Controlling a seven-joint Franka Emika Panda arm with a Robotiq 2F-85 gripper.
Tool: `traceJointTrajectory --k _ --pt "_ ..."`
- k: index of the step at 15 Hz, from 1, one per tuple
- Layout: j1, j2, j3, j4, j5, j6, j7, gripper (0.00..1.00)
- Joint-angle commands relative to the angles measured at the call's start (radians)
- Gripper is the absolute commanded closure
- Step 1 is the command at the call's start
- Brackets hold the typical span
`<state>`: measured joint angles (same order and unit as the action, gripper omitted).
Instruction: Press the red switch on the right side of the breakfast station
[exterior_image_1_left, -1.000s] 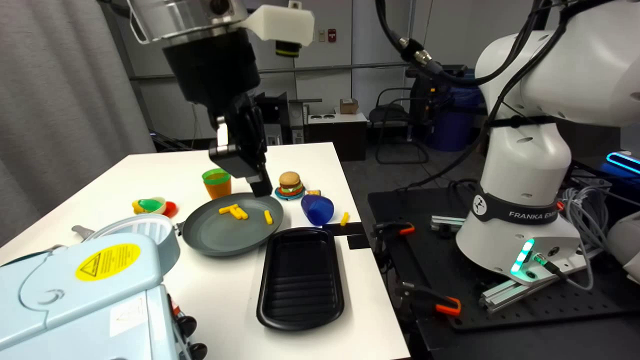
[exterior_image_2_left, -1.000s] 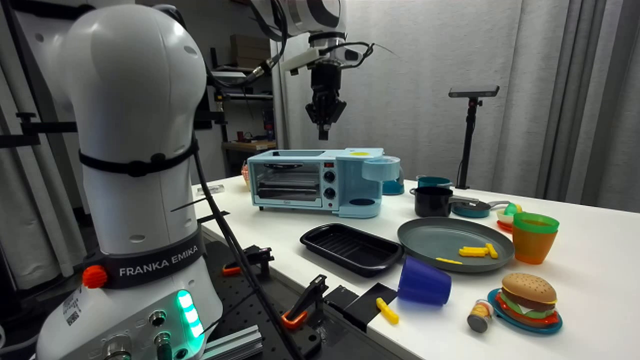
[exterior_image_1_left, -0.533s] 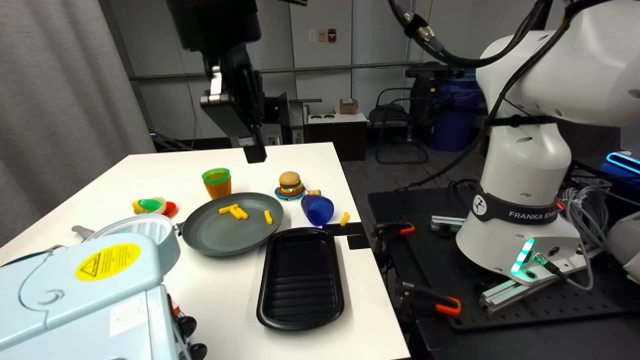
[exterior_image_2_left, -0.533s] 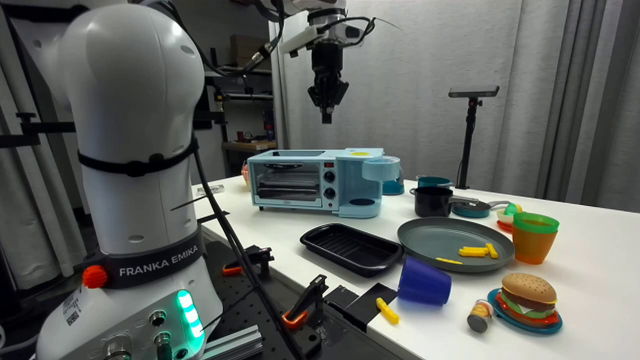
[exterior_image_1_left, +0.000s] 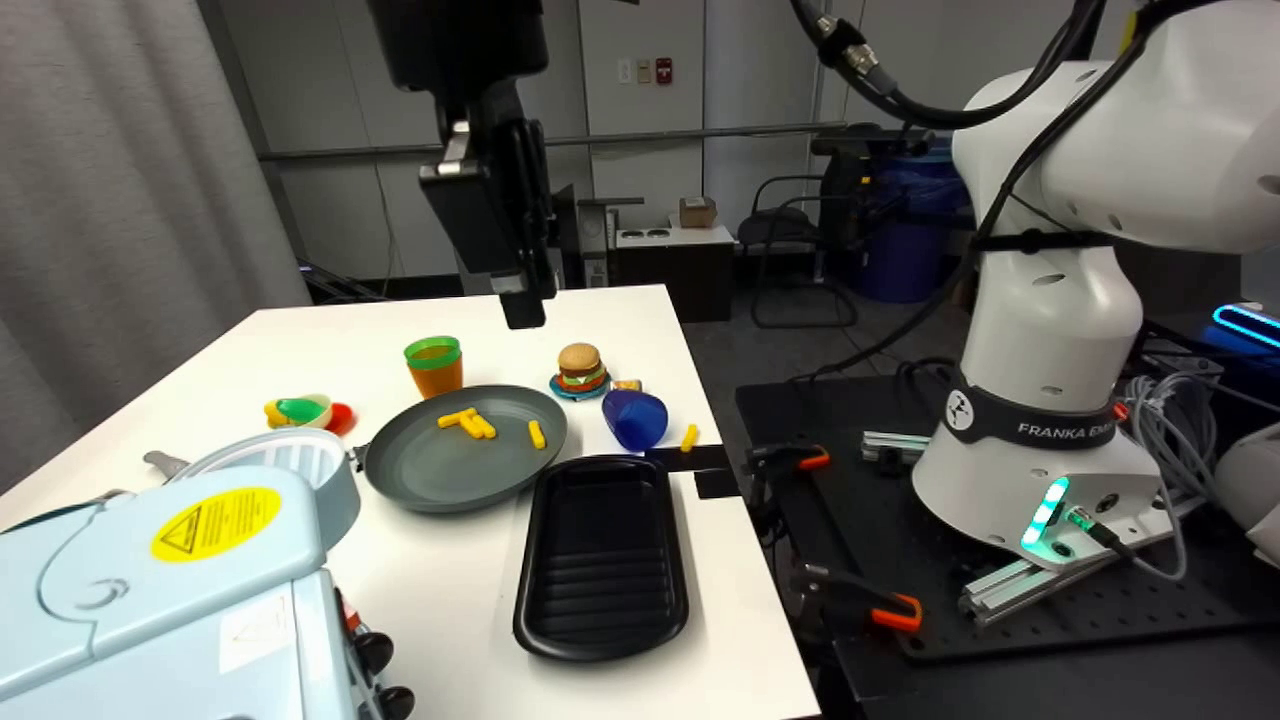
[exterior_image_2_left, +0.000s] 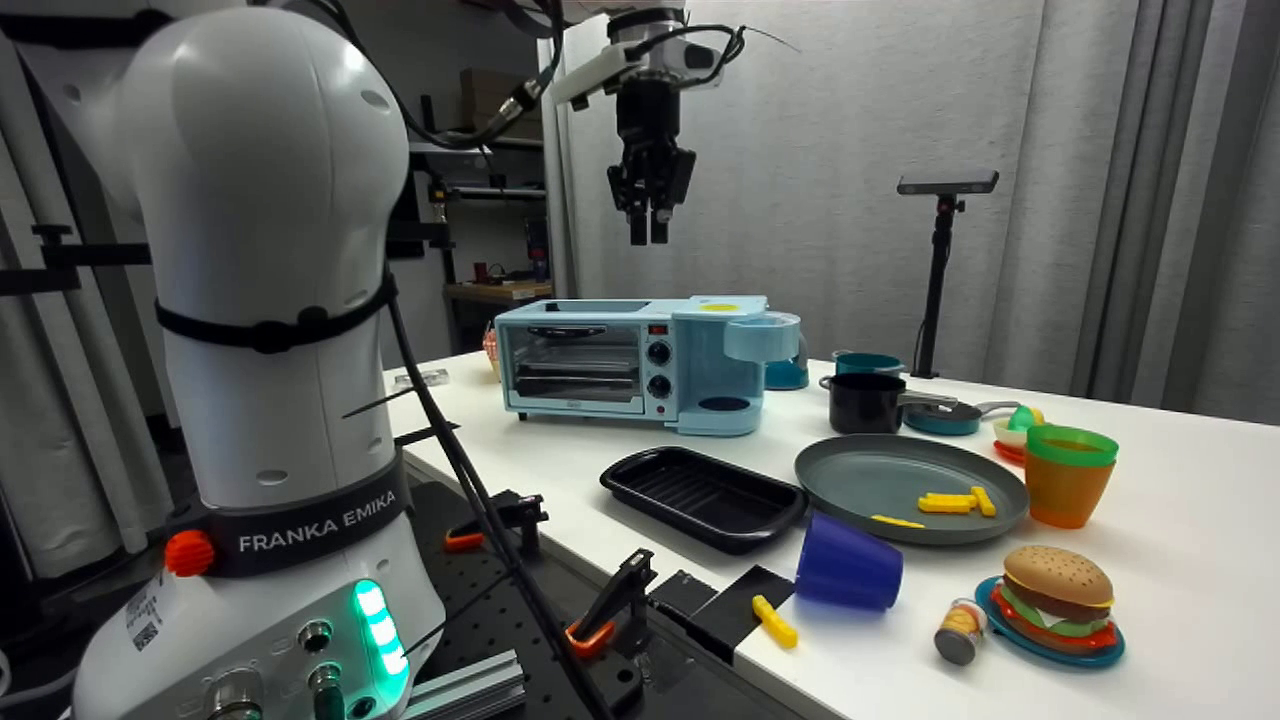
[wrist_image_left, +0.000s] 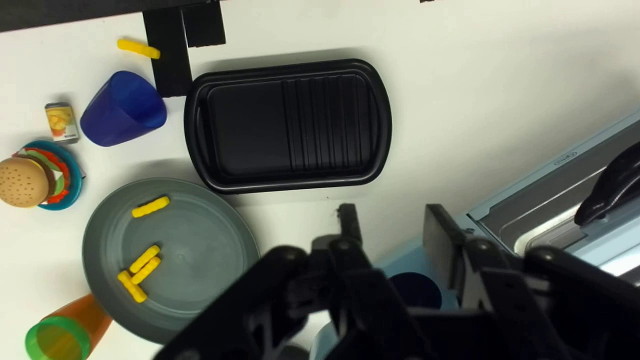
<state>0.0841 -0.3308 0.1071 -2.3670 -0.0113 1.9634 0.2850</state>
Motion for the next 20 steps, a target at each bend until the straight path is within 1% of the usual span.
traceJointTrajectory --k 1,2,3,5,12,13,15,20 --pt "-0.011 -0.064 0.004 -0.046 0.018 -0.026 0.011 0.28" --pt "-0.013 -0.073 0.003 -0.054 0.016 -0.031 0.011 0.22" --pt "-0.014 -0.083 0.003 -0.062 0.013 -0.036 0.012 0.13" --pt "-0.019 -0.102 0.002 -0.075 0.009 -0.049 0.012 0.01" --pt "-0.043 -0.153 -0.007 -0.081 0.014 -0.163 0.003 0.0" --pt "-0.039 -0.108 0.005 -0.068 0.002 -0.12 -0.001 0.0" --pt "-0.043 -0.117 0.004 -0.068 0.002 -0.139 -0.001 0.0" --pt "-0.043 -0.119 0.004 -0.069 0.002 -0.14 -0.001 0.0"
